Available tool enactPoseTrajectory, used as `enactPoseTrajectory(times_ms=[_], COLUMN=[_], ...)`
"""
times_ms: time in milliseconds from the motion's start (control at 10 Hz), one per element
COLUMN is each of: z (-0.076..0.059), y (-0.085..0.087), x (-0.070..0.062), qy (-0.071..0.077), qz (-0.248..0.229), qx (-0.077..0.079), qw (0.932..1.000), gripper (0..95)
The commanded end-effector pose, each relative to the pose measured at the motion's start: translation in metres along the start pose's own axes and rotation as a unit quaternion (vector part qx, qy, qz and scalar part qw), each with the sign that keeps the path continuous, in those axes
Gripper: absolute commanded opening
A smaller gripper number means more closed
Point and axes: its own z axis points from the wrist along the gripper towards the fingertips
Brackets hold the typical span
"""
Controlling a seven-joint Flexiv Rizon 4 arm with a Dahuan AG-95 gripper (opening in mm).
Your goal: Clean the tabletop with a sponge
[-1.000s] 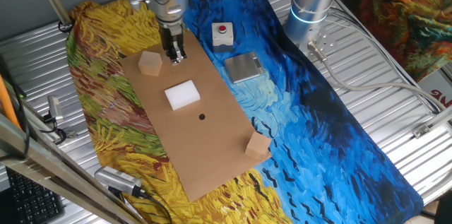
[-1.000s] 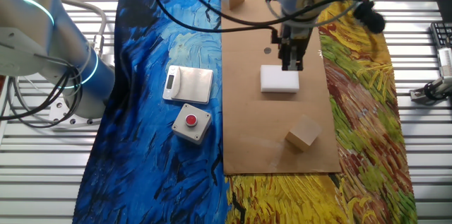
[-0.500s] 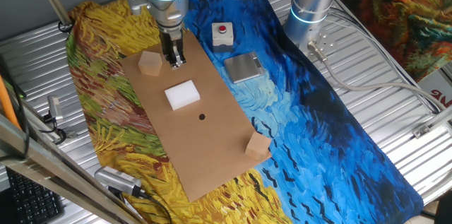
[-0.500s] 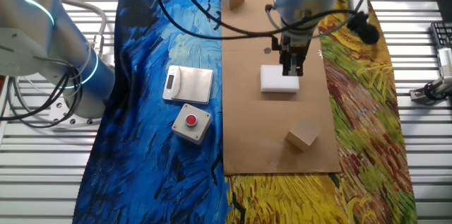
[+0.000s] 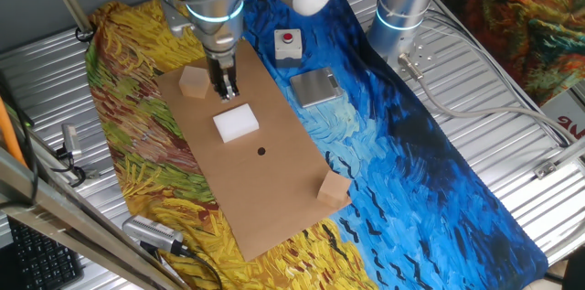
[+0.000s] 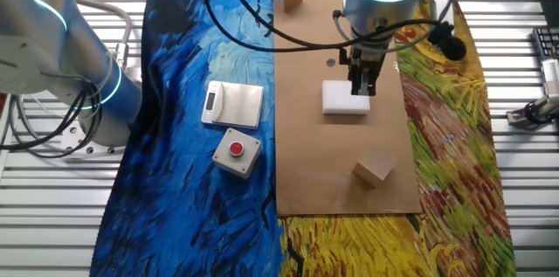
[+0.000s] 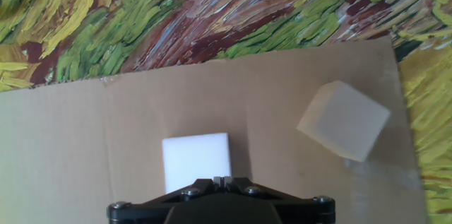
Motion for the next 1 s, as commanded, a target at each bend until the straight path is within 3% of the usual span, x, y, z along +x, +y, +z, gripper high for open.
enactPoseTrajectory(times_ms=[100, 700, 1000], z=[0.007, 0.024, 0.026], y=[0.004, 0.008, 0.009], x=[-0.001, 0.005, 0.005], qy=[0.005, 0.003, 0.004], qz=[-0.002, -0.001, -0.002], qx=[-0.001, -0.007, -0.006], qw=[1.0000, 1.0000, 1.0000], gripper=[0.0, 0.0, 0.0])
